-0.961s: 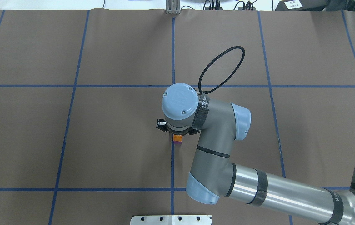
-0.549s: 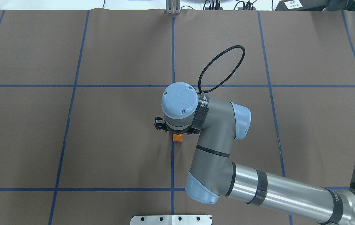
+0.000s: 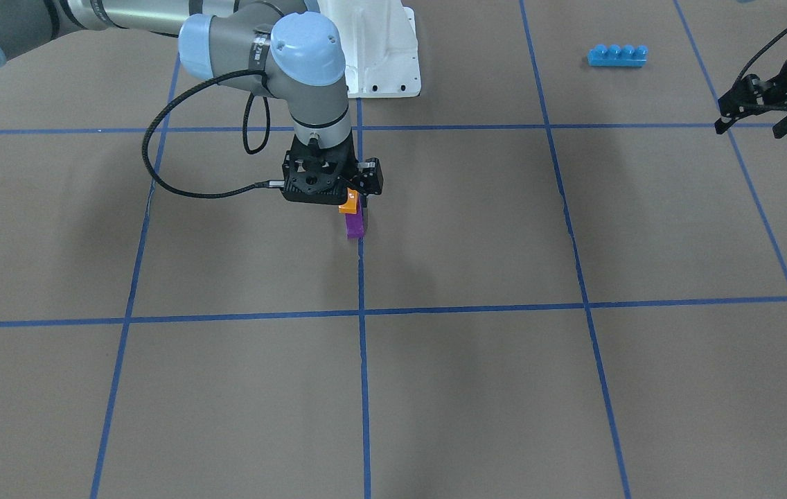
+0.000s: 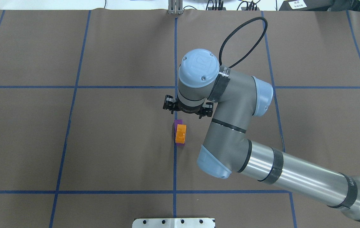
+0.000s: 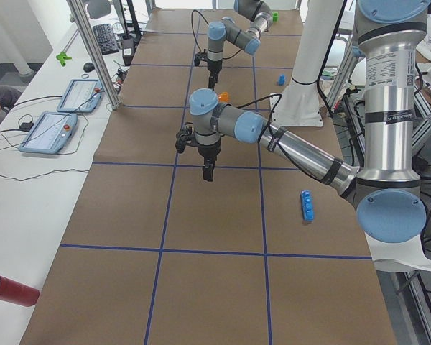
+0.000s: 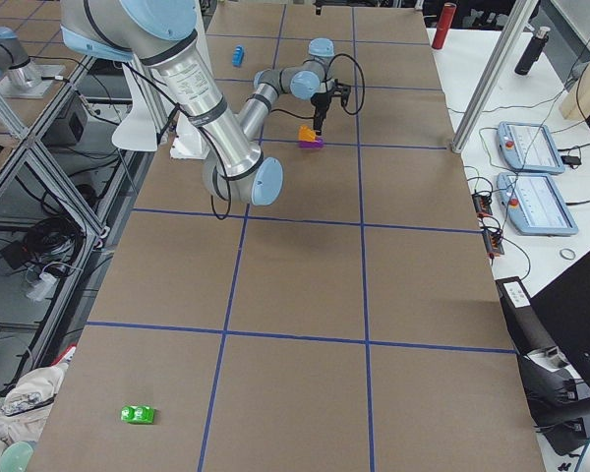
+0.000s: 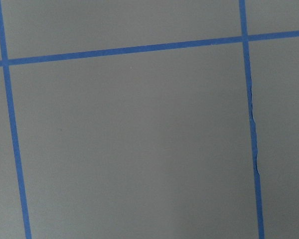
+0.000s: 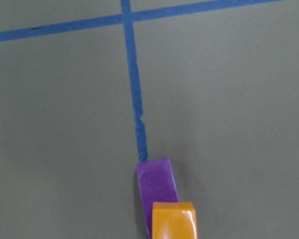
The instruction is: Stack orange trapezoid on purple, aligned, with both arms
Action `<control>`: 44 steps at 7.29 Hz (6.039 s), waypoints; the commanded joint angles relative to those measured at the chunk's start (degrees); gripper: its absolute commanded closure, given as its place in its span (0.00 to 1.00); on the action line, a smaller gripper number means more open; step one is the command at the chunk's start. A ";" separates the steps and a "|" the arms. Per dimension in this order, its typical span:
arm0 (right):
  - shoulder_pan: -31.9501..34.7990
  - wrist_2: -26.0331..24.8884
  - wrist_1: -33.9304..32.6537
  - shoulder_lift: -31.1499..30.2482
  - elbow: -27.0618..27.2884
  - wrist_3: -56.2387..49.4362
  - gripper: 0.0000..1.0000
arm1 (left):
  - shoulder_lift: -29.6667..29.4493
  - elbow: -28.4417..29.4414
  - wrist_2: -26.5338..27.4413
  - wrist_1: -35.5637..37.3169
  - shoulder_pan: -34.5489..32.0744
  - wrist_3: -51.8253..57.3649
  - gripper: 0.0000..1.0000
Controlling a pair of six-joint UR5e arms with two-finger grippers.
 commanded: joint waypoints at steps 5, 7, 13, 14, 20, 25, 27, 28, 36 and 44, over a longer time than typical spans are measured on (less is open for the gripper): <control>26.03 16.63 -9.87 -15.10 11.02 -37.38 0.00 | 6.07 13.18 0.56 -4.30 -14.90 21.05 0.00; 36.93 19.90 -9.60 -26.78 11.64 -60.29 0.00 | 5.73 15.39 0.13 -6.78 -17.37 21.83 0.00; 56.83 20.36 -7.07 -51.42 10.94 -90.03 0.00 | 5.38 13.81 -1.01 -2.92 -20.18 25.88 0.00; 57.37 20.36 -3.14 -53.88 11.02 -89.51 0.00 | 4.95 13.73 -2.49 -0.56 -21.05 25.80 0.00; 57.73 20.44 -2.57 -54.08 12.87 -85.99 0.00 | 5.91 11.79 -3.30 -1.16 -22.12 25.97 0.00; 57.73 20.79 -2.57 -54.08 13.05 -85.90 0.00 | 6.09 11.88 -2.51 -1.16 -22.12 25.88 0.00; 57.73 21.50 -2.57 -54.08 13.05 -85.81 0.00 | 6.09 11.88 -2.60 -1.16 -22.12 25.88 0.00; 57.73 21.41 -2.48 -54.08 13.13 -85.90 0.00 | 6.09 11.88 -2.60 -1.24 -22.12 25.88 0.00; 57.73 21.59 -2.48 -54.08 13.13 -85.90 0.00 | 6.17 11.88 -2.51 -1.16 -22.47 25.80 0.00; 57.73 21.94 -2.48 -54.17 13.75 -85.90 0.00 | 6.17 11.88 -2.51 -1.16 -22.47 25.80 0.00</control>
